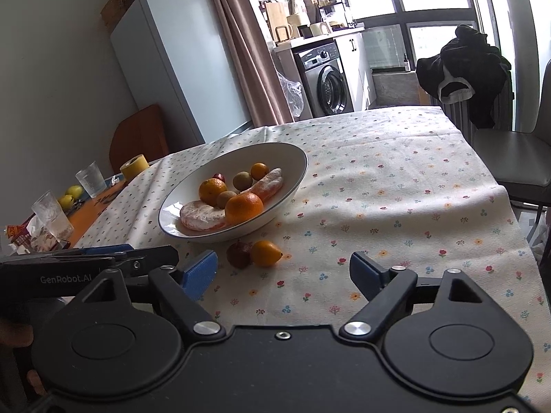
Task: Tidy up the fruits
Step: 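Withdraw both open tools toward the dark red plum and small mandarin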
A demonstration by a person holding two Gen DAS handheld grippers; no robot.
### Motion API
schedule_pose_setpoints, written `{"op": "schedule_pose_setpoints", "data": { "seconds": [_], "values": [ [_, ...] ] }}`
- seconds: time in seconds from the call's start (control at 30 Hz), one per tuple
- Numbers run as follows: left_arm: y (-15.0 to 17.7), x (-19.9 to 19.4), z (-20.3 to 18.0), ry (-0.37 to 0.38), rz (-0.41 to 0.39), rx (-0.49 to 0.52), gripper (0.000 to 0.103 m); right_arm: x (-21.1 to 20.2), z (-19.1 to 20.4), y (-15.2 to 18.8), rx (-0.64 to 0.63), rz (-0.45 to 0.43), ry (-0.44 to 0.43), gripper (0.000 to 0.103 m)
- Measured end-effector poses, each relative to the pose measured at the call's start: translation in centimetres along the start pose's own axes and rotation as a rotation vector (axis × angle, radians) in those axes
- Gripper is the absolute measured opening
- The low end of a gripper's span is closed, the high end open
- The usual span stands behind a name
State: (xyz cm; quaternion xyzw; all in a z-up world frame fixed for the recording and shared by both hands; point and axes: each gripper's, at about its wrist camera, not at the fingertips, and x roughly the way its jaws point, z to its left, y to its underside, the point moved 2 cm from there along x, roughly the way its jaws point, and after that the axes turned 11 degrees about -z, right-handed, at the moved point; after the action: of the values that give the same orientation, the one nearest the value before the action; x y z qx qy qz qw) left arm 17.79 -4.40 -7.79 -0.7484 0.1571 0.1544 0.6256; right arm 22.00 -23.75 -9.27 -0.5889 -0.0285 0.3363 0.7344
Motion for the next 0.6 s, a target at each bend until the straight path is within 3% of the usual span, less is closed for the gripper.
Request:
{"op": "schedule_pose_setpoints", "data": {
  "seconds": [0.43,0.6],
  "values": [
    [1.0,2.8,-0.8,0.022,0.053,0.013,0.068,1.6,-1.3,0.5,0.016,0.043,0.001,0.061],
    [1.1,3.7,-1.2,0.015,0.059,0.022,0.062,2.0,-1.4,0.5,0.008,0.049,0.000,0.059]
  ]
}}
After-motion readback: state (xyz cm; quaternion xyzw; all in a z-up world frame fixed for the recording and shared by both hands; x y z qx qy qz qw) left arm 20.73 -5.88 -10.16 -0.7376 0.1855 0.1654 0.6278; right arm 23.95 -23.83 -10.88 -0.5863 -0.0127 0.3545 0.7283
